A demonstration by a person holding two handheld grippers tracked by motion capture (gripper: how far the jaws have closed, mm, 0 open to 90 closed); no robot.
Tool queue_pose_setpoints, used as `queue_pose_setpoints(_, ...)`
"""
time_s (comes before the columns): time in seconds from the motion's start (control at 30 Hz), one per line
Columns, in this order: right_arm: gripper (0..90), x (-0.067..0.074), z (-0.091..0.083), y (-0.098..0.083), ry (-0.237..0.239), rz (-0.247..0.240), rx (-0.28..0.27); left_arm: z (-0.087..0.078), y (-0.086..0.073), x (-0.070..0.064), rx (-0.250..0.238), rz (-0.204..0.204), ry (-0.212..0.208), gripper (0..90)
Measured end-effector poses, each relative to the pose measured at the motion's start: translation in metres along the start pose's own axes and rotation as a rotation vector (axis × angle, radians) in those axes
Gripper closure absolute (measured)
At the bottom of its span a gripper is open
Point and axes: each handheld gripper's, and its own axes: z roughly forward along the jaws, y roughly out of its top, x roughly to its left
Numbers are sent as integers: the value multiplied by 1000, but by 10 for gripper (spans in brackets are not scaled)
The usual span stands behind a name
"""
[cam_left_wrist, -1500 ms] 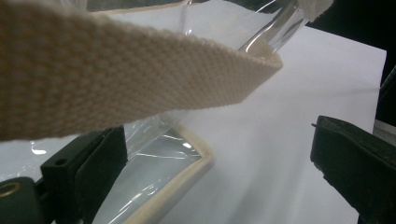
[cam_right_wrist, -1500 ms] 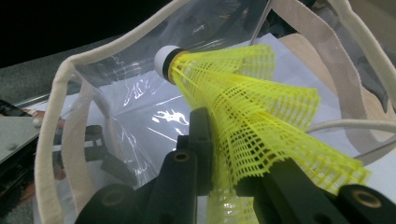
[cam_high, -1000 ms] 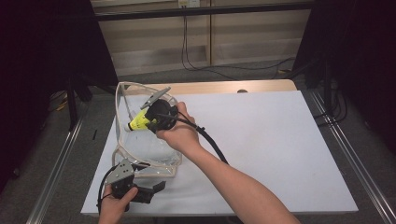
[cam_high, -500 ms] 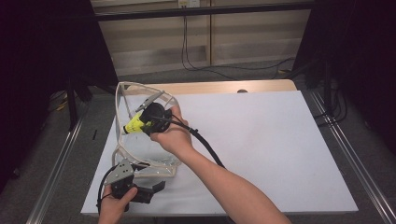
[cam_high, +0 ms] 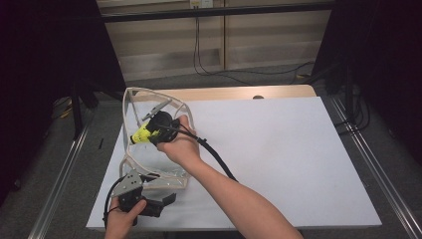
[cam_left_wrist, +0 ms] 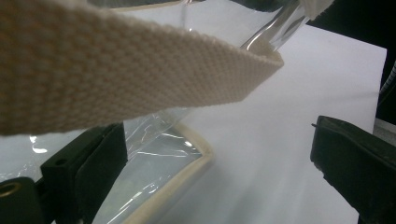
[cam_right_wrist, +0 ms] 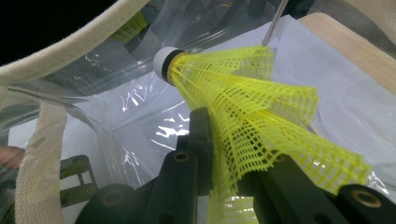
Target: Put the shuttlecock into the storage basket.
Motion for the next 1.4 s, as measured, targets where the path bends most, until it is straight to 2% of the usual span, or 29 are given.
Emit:
queue_pose_setpoints(0.7,827,4,13,4,-31,-24,14,0,0,0,-2,-3,-1,38)
queue_pose_setpoints(0.73,826,4,13,4,-30,-21,15,0,0,-1,0,-4,16,39)
queue_pose_setpoints(0.83,827,4,14,5,-27,-20,14,0,0,-1,-2,-6,14,38)
queue_pose_setpoints(1.1,827,6,11,9,-24,-33,20,0,0,0,-2,-6,15,40)
queue_pose_setpoints(1.17,830,7,10,10,-22,-30,16,0,0,1,1,-4,14,39)
queue_pose_setpoints(1.2,831,7,9,11,-20,-30,13,0,-1,1,-1,-5,-2,39)
queue_pose_setpoints(1.4,832,8,10,12,-21,-22,10,0,-1,1,-3,-7,0,38)
